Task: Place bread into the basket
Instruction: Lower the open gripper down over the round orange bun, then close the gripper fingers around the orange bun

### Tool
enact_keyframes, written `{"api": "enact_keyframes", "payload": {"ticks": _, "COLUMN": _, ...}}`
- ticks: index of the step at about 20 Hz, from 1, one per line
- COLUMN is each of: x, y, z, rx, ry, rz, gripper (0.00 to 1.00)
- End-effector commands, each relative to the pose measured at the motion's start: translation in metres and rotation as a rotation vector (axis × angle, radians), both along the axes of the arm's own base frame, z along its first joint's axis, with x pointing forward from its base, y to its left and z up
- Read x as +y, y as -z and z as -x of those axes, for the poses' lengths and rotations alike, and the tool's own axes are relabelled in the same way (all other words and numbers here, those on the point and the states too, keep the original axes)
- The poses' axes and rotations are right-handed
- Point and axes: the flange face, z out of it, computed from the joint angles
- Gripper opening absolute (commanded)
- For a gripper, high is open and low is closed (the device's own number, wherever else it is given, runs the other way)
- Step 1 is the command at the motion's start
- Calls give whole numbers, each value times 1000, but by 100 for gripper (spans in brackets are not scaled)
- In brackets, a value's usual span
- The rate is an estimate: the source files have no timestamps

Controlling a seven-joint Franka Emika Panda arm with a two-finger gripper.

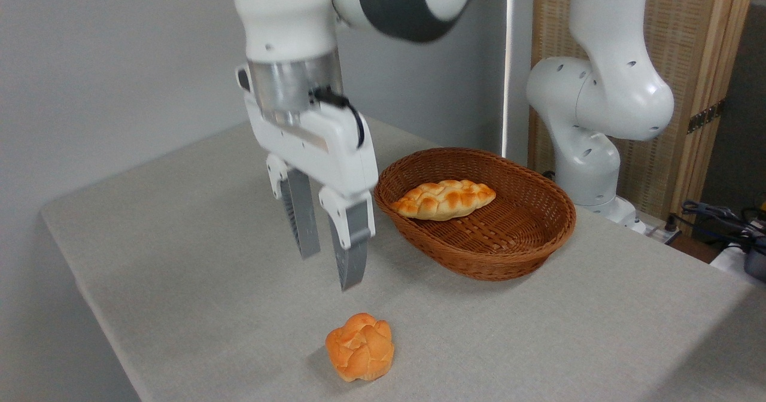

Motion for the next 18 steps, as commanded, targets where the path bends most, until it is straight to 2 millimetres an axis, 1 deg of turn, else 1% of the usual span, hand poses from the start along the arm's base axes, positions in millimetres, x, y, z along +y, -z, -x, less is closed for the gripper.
{"api": "enact_keyframes", "payload": {"ticks": 1, "x": 6, "y": 39, "z": 8, "rx": -48, "ry": 13, "rz": -14, "gripper": 100}}
{"api": "enact_keyframes", "payload": {"ticks": 2, "x": 8, "y": 45, "z": 9, "rx": -52, "ry": 11, "rz": -14, "gripper": 100}}
{"api": "enact_keyframes", "payload": {"ticks": 4, "x": 13, "y": 49, "z": 10, "rx": -47, "ry": 10, "rz": -16, "gripper": 100}}
{"api": "enact_keyframes", "payload": {"ticks": 7, "x": 12, "y": 71, "z": 15, "rx": -1, "ry": 31, "rz": -26, "gripper": 100}}
{"api": "enact_keyframes", "payload": {"ticks": 11, "x": 14, "y": 80, "z": 18, "rx": 21, "ry": 72, "rz": -100, "gripper": 100}}
{"api": "enact_keyframes", "payload": {"ticks": 15, "x": 5, "y": 98, "z": 16, "rx": 39, "ry": 91, "rz": -98, "gripper": 100}}
{"api": "enact_keyframes", "payload": {"ticks": 18, "x": -1, "y": 105, "z": 15, "rx": 9, "ry": 105, "rz": -95, "gripper": 100}}
